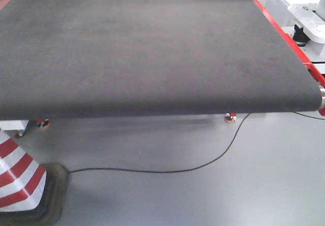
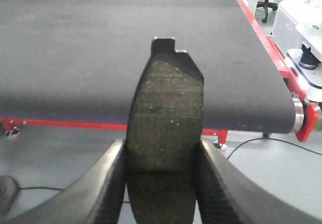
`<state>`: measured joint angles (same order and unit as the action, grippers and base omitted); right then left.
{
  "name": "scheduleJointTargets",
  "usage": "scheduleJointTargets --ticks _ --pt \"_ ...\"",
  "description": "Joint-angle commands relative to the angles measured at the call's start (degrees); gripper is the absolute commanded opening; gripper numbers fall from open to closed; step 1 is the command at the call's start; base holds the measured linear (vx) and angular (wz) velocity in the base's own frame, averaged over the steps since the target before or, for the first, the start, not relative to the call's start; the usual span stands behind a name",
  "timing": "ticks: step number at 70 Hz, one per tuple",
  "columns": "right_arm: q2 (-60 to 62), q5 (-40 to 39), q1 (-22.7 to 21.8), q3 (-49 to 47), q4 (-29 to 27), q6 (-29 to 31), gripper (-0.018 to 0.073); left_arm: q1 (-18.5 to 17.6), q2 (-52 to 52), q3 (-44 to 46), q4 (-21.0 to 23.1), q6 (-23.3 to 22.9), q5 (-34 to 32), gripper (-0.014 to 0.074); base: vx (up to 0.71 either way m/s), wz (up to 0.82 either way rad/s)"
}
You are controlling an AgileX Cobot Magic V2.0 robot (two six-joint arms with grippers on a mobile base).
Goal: Move and align brake pads A on conveyor
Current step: 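Stop over the conveyor belt with both brake pads held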
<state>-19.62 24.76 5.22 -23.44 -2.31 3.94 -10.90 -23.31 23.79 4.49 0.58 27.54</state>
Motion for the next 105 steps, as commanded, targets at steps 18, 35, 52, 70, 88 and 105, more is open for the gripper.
scheduleJointTargets --ticks 18,35,52,70,88,105 --pt "-0.6 -5.5 -0.4 -1.9 0.1 0.4 -0.001 -0.1 -0.3 1.8 0.6 -0.2 -5.5 -0.0006 0.33 0.0" --pt "-0.6 -5.5 -0.4 -1.9 0.1 0.4 -0.001 -0.1 -0.3 1.8 0.6 -0.2 -5.5 -0.0006 0.38 0.02" --pt "-0.6 -5.5 -0.4 -1.9 0.1 0.4 -0.001 -0.1 -0.3 1.8 0.6 -0.2 -5.5 -0.0006 0.36 0.03" --pt "-0.6 -5.5 -0.4 -1.9 0.1 0.4 -0.001 -0.1 -0.3 1.8 0.6 -0.2 -5.5 -0.0006 0.33 0.03" --pt "-0.6 -5.5 -0.4 -1.9 0.1 0.4 -0.001 -0.1 -0.3 1.8 0.6 -0.2 -5.5 -0.0006 0.29 0.04" --pt "-0.6 -5.5 -0.4 -1.9 0.1 0.4 -0.001 -0.1 -0.3 1.8 0.6 -0.2 -5.5 -0.0006 0.22 0.05"
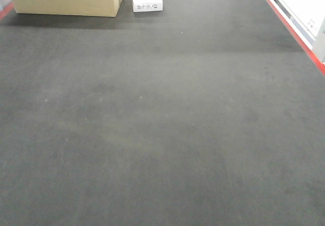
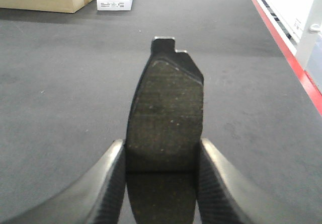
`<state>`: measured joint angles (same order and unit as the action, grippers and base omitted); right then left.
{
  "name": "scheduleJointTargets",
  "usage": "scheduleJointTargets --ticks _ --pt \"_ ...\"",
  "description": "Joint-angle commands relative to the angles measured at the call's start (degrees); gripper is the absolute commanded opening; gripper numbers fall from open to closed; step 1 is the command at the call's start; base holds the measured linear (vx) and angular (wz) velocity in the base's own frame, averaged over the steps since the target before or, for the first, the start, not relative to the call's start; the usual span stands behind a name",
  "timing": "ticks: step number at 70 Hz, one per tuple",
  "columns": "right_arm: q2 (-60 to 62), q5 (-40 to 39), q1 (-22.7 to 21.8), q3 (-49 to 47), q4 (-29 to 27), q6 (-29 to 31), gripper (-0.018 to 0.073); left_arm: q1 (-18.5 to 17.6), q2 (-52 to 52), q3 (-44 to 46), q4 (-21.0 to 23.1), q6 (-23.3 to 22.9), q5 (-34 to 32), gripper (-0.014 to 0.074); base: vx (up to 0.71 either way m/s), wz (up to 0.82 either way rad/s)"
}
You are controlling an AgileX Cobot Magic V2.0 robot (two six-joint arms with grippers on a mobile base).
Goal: Move and align brake pads A on conveyor
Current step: 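Stop over the conveyor belt with both brake pads held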
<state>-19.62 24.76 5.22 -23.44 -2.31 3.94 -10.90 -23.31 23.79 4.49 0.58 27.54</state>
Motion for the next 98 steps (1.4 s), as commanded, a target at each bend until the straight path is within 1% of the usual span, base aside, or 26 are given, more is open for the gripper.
scheduleJointTargets --ticks 1,24,98 --pt "-0.6 -5.5 -0.4 -1.9 0.1 0.4 -0.001 -0.1 -0.3 1.8 0.6 -0.2 -5.5 -0.0006 0.17 0.03" --pt "-0.6 -5.5 -0.4 -1.9 0.1 0.4 -0.001 -0.1 -0.3 1.8 0.6 -0.2 -5.5 -0.0006 0.09 0.01" --pt "-0.6 -5.5 -0.4 -1.9 0.1 0.4 -0.001 -0.1 -0.3 1.8 0.6 -0.2 -5.6 -0.0006 0.0 0.0"
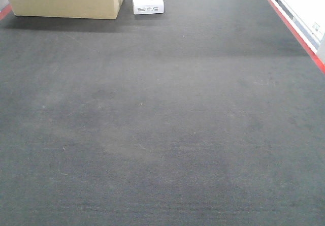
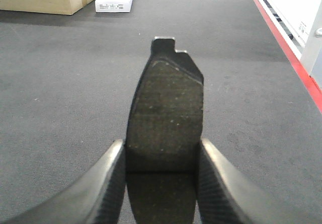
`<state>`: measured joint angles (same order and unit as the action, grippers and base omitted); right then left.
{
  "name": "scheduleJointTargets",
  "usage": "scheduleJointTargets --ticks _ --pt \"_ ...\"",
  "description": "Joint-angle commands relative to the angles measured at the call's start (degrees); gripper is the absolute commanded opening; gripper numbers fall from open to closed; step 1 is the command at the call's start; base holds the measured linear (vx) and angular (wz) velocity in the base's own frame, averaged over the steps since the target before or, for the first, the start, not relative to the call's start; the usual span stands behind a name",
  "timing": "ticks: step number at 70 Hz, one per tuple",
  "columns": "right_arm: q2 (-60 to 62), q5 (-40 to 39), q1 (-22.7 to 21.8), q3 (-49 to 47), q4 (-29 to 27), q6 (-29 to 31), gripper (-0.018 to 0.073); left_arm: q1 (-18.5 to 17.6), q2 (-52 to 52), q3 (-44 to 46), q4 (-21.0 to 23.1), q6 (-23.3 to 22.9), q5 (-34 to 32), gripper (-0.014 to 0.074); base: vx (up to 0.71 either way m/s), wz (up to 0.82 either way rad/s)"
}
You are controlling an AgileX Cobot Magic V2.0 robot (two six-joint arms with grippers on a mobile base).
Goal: Move and align brake pads A on conveyor
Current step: 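Stop over the conveyor belt with both brake pads held, then lower the left gripper with its brake pad onto the belt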
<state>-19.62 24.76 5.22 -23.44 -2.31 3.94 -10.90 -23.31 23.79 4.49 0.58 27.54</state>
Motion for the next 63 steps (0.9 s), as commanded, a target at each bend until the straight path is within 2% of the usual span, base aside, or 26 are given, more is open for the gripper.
scheduleJointTargets --ticks 1,20,27,42,53,63 --pt "-0.6 -5.5 -0.4 -1.9 0.1 0.4 -0.001 -0.1 -0.3 1.8 0.6 -0.2 -5.6 -0.0006 0.0 0.0" --pt "-0.6 -5.5 -0.4 -1.9 0.1 0.4 -0.001 -0.1 -0.6 1.8 0.6 -0.2 -4.5 -0.0006 0.0 0.0" --pt "-0.6 -5.5 -0.4 -1.9 0.1 0.4 -0.001 -0.1 -3.1 2.3 -0.1 -2.8 -4.4 -0.0006 0.0 0.0" --pt "-0.6 -5.5 -0.4 -1.9 0.1 0.4 -0.001 -0.1 -16.1 7.9 -8.9 -14.8 -1.0 0.0 0.0 0.0" --pt "-0.6 -5.5 -0.4 -1.9 0.1 0.4 -0.001 -0.1 -28.6 14.9 -14.4 -17.7 4.5 0.0004 0.0 0.0" --pt "-0.6 -5.5 -0.4 -1.9 0.1 0.4 -0.001 -0.1 -39.3 21.9 -14.9 -18.2 7.1 0.0008 0.0 0.0"
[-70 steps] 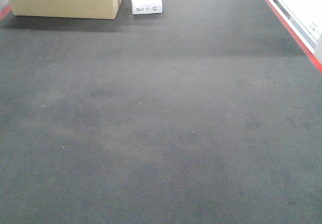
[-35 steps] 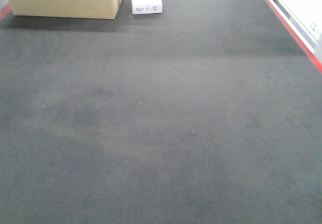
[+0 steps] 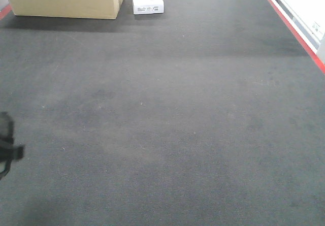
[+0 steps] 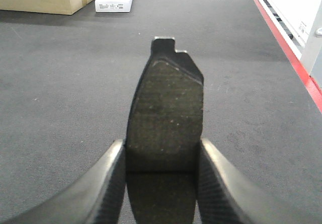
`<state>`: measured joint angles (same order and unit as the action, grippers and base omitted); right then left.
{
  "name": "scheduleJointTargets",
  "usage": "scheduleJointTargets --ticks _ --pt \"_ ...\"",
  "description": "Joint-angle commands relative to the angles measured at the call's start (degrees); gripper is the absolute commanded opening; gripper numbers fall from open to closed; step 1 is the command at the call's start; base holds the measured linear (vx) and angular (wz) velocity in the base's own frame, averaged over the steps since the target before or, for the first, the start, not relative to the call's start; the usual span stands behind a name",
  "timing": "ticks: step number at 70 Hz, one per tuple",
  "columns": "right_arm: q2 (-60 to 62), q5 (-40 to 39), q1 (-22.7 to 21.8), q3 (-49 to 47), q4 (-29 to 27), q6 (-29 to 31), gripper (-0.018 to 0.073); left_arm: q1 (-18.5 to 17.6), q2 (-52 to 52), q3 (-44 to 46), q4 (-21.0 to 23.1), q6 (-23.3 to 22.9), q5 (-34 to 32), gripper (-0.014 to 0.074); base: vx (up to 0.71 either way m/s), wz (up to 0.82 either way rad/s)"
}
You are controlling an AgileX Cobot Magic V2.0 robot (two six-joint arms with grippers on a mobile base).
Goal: Move and align brake pads A on conveyor
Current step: 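Lower the left gripper with its brake pad onto the belt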
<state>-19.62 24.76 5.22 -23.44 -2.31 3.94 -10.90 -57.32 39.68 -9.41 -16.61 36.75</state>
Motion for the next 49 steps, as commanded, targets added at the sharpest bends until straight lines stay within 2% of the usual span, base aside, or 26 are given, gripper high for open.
scheduleJointTargets --ticks 1,11,25,40,49 --pt "-0.6 -5.5 -0.4 -1.9 0.1 0.4 -0.001 -0.1 -5.8 6.3 -1.0 -1.0 -1.8 0.0008 0.0 0.0" --pt "-0.6 -5.5 -0.4 -1.9 0.1 0.4 -0.001 -0.1 -16.3 12.0 -0.9 -0.9 1.2 0.0021 0.0 0.0" --pt "-0.6 -5.5 -0.4 -1.9 0.1 0.4 -0.001 -0.1 -27.2 16.8 -0.5 -0.8 1.8 0.0032 0.0 0.0" --pt "-0.6 -5.5 -0.4 -1.9 0.1 0.4 -0.001 -0.1 -35.8 17.5 -0.5 -0.3 0.7 0.005 0.0 0.0" --pt "-0.6 -5.5 -0.4 -1.9 0.1 0.4 -0.001 -0.1 -39.9 17.5 -0.5 -1.0 0.1 0.0092 0.0 0.0"
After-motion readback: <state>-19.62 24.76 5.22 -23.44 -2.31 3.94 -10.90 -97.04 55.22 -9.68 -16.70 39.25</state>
